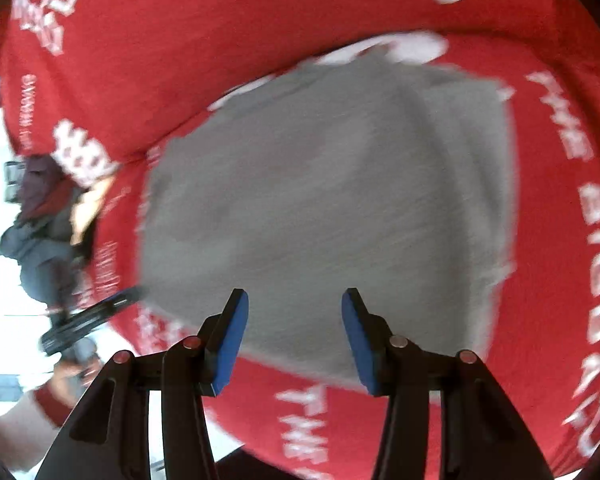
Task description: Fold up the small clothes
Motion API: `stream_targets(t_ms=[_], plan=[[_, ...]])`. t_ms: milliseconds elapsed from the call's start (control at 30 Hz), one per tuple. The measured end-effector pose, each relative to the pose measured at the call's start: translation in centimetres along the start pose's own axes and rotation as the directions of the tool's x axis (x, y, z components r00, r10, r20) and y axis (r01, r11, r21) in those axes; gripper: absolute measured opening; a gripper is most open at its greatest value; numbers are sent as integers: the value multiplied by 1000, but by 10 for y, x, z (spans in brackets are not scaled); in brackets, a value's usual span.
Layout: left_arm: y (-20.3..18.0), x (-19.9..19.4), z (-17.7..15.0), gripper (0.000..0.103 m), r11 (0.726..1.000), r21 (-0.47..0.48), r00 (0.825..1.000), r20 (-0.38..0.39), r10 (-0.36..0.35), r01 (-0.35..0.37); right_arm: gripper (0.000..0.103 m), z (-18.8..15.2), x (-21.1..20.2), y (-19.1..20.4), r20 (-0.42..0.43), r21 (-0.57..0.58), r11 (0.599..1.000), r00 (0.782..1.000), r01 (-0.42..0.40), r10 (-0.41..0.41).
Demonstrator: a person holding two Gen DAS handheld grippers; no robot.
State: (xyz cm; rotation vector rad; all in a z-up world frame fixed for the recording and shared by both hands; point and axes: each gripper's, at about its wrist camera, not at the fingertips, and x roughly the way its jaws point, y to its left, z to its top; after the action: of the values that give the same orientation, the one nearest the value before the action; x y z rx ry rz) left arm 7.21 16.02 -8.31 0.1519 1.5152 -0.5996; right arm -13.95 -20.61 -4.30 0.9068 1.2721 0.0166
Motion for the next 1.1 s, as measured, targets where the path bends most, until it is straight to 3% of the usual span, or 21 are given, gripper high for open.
stream_targets(t_ms=[67,100,167,200,400,633,667,767,967,1100], plan=[[1,6,0,68,998,44,999,-18,-33,33,53,-14,13,14,-35,30,996,996,-82,83],[3,8,-1,49,997,62,999,-22,-44,45,53,-24,24,23,-57,54,991,990,-124,127],[8,12,-2,29,995,97,1000,-28,-9,12,53,-42,49,38,-93,98,983,982,-156,165],[13,11,-3,26,995,95,1000,-22,-20,22,53,-47,58,44,-105,117,979,979,-165,177],[46,-5,-8,26,998,-14,998,-11,-65,64,53,-73,101,66,-123,258,940,957,-223,261],[56,-11,-12,26,997,-71,999,-35,-16,14,53,-76,123,91,-159,256,950,962,-178,223],[56,-11,-13,28,997,-73,999,-36,-17,14,53,-75,124,94,-164,247,954,963,-168,212],[54,-17,-15,85,997,-78,1000,3,30,-30,54,-72,128,104,-171,232,962,967,-146,188],[49,-21,-16,87,993,-116,999,13,37,-35,57,-71,130,113,-188,182,979,973,-96,131],[49,-22,-20,87,990,-113,996,8,86,-85,60,-73,132,113,-180,191,978,977,-82,117]])
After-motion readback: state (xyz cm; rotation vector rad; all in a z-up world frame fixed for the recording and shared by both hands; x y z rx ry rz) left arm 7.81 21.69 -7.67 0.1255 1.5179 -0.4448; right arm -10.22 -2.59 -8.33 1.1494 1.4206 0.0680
